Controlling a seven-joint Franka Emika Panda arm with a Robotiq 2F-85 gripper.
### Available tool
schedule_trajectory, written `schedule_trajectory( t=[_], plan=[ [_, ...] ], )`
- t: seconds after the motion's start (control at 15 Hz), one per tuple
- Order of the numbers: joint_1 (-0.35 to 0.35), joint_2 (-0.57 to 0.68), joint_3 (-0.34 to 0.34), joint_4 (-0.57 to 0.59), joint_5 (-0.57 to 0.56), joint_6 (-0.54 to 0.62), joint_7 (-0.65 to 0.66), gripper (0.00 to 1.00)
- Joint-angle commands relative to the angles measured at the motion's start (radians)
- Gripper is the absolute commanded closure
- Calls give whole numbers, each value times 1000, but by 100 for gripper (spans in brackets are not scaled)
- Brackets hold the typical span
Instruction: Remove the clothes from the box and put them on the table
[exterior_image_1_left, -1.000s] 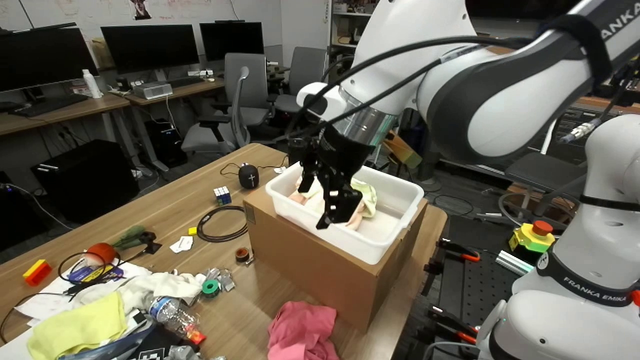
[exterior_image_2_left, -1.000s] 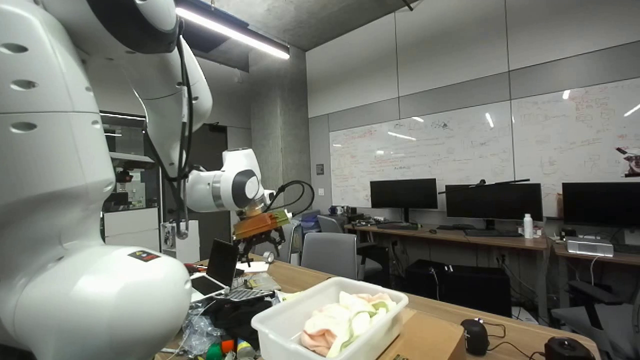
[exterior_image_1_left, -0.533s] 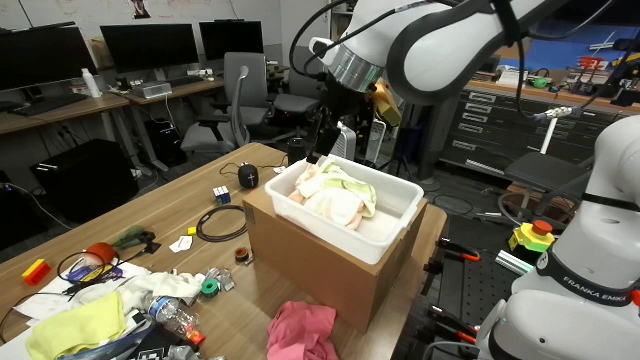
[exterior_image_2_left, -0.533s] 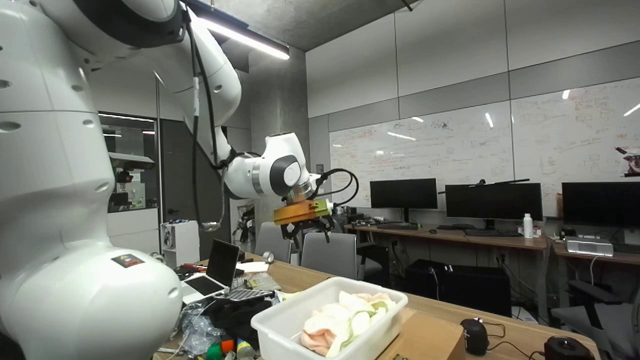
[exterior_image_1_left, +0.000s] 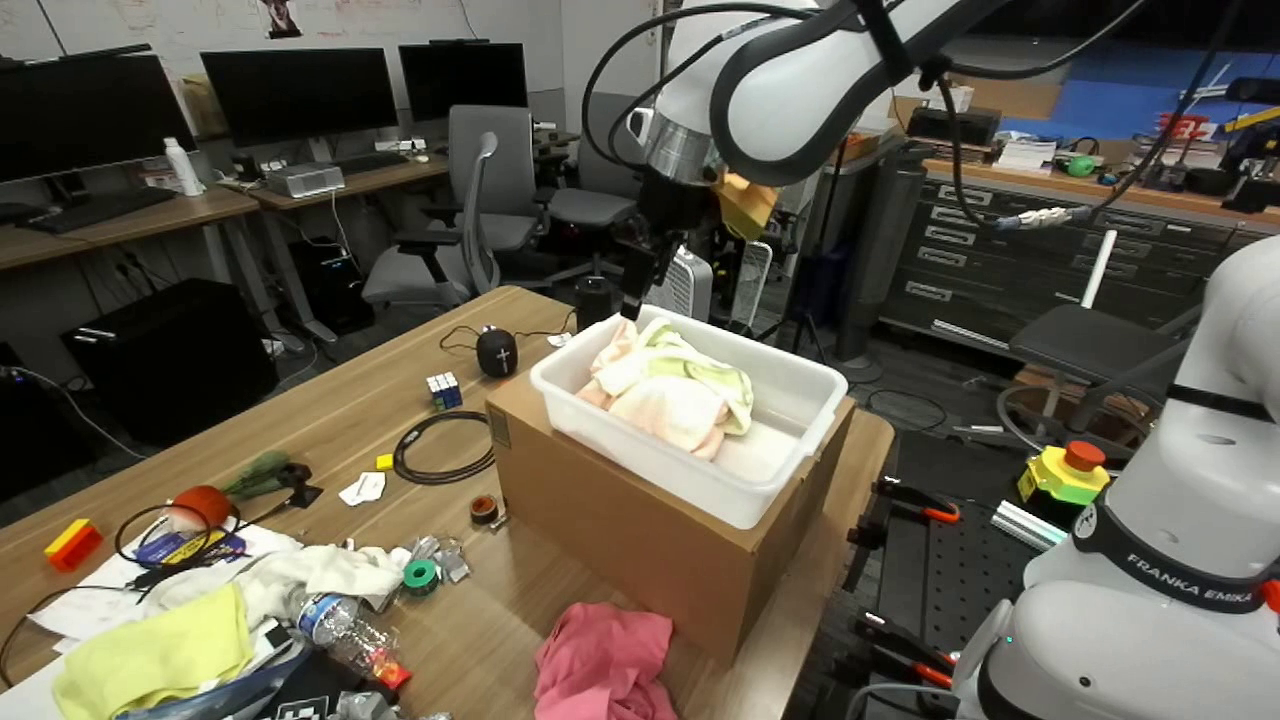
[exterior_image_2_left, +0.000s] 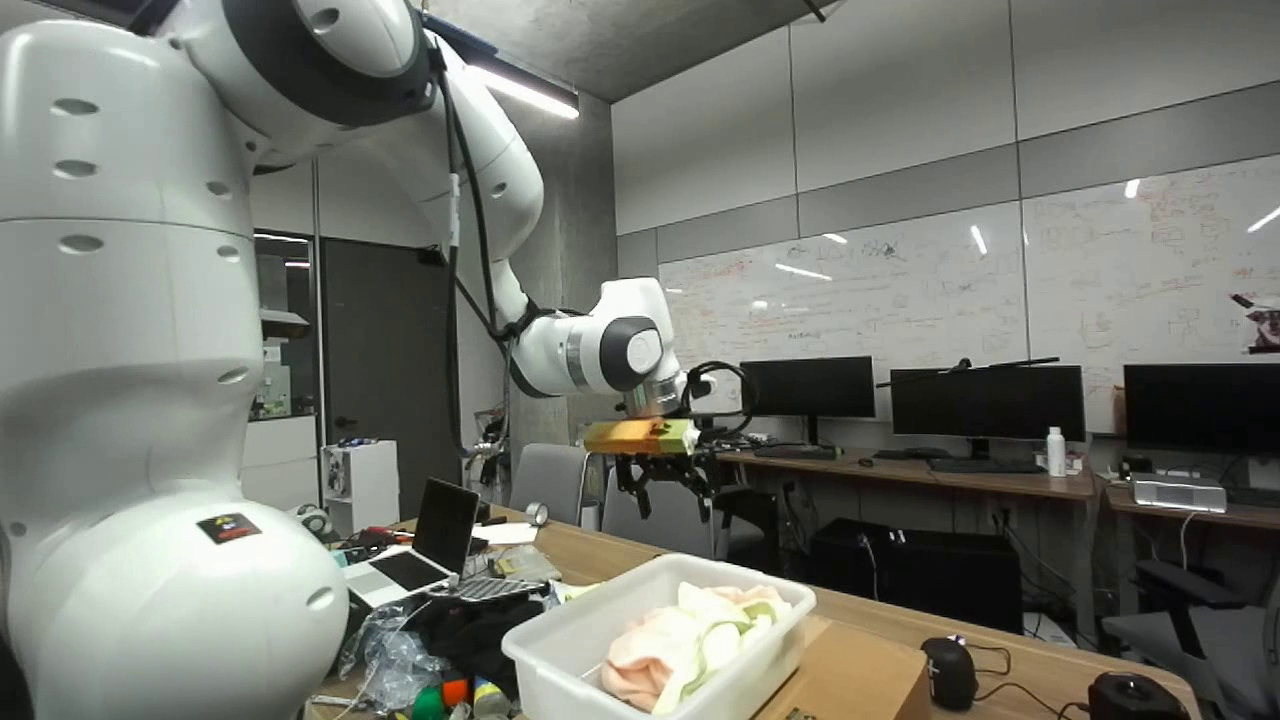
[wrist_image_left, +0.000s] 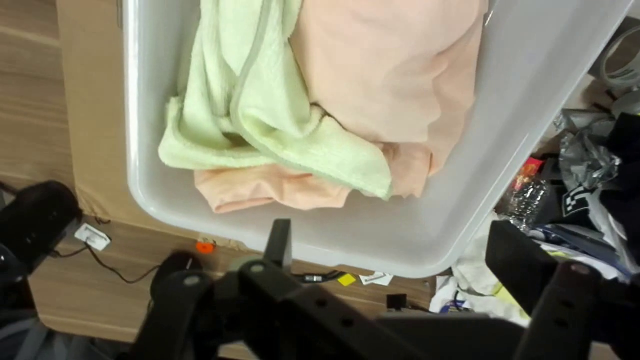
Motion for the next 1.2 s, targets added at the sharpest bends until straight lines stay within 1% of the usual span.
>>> schedule_trajectory(
  t=[0.0, 0.33, 0.6, 1.13],
  plan=[
    [-16, 122, -7, 119, -16, -67, 116, 0],
    [-24, 230, -20, 204, 24, -156, 194, 0],
    [-31, 283, -29, 250, 53, -226, 230, 0],
    [-50, 335, -38, 278, 106, -309, 255, 0]
  ],
)
